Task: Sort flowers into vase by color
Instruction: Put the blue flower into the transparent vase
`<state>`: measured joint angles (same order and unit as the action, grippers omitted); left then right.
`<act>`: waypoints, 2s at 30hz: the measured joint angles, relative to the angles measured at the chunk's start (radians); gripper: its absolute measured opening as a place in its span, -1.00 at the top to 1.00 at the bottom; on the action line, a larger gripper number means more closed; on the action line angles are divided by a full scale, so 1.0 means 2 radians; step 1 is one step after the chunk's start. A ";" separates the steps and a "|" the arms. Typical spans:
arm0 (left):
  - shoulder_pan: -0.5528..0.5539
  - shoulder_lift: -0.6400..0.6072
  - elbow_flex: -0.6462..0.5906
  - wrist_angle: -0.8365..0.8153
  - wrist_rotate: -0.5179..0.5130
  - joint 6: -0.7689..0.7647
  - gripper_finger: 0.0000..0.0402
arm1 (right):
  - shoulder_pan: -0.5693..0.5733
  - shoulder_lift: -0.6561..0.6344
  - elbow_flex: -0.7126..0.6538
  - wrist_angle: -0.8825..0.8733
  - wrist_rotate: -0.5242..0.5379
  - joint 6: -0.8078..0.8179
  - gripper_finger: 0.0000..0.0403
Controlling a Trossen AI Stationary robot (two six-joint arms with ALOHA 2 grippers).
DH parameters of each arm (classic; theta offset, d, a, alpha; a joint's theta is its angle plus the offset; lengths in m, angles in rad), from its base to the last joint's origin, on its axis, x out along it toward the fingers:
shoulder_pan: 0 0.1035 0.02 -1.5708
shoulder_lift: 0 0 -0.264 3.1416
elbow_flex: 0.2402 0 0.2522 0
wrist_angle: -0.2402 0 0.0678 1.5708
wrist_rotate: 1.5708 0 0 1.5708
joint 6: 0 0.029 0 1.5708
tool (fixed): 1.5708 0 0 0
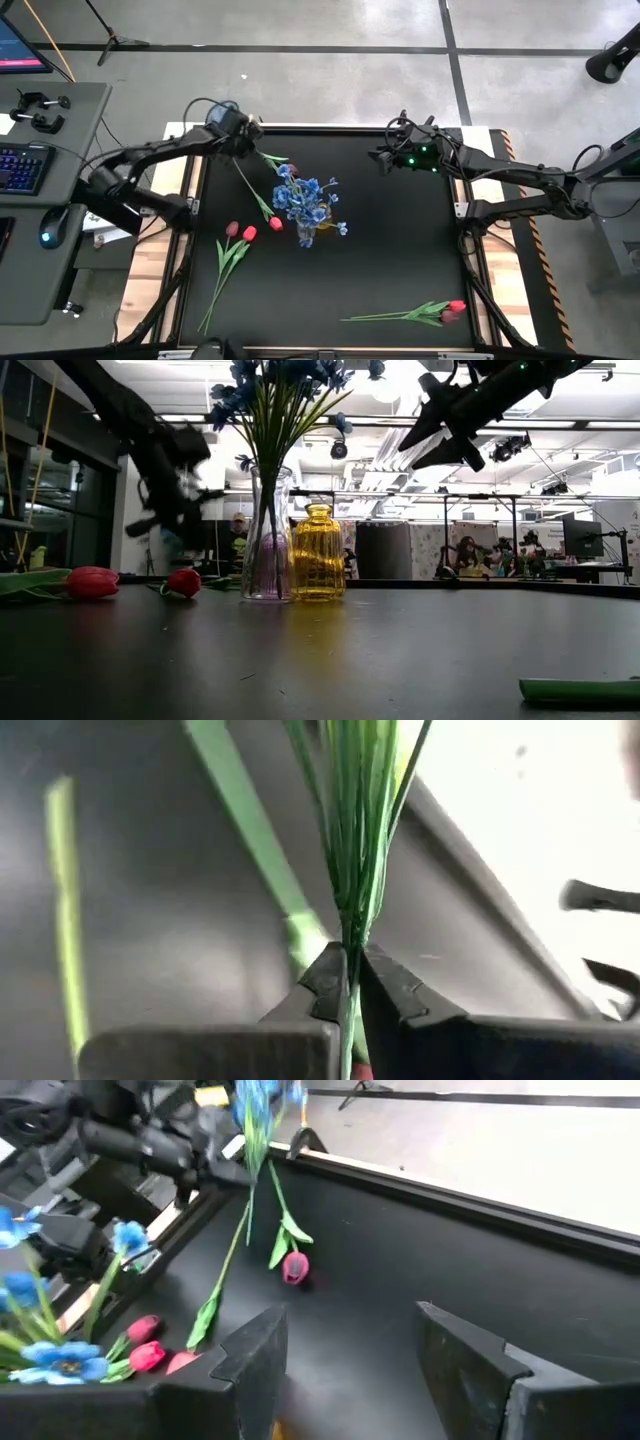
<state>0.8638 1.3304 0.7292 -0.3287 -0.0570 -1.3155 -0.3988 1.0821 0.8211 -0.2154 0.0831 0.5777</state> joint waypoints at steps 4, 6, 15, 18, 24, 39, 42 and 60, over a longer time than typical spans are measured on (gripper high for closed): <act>-0.022 -0.074 0.000 -0.006 -0.017 0.054 1.00 | 0.000 -0.006 0.000 0.008 -0.021 -0.001 -0.01; -0.044 -0.109 0.000 -0.007 -0.015 0.083 1.00 | 0.000 -0.009 0.000 0.012 -0.029 -0.001 -0.01; -0.271 -0.217 0.000 -0.008 -0.073 0.202 1.00 | 0.000 -0.021 0.000 0.034 -0.062 -0.019 -0.01; -0.367 -0.241 0.000 -0.008 -0.165 0.176 1.00 | 0.000 -0.025 0.000 0.043 -0.084 -0.028 -0.01; -0.535 -0.254 0.000 -0.004 -0.337 0.156 1.00 | 0.001 -0.036 0.000 0.109 -0.153 0.004 -0.01; -0.713 -0.224 -0.194 0.453 -0.409 0.395 1.00 | 0.094 -0.044 0.000 0.312 -0.052 0.065 -0.01; -0.704 -0.224 -0.220 0.543 -0.351 0.508 1.00 | 0.114 -0.044 0.000 0.311 -0.023 0.065 -0.01; -0.606 -0.122 -0.231 0.681 -0.203 0.693 1.00 | 0.153 -0.044 0.000 0.304 0.024 0.065 -0.01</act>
<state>-0.3481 1.0862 0.2672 1.0339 -0.4626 0.0704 -0.0921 0.9943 0.8211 0.3927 0.1318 0.7069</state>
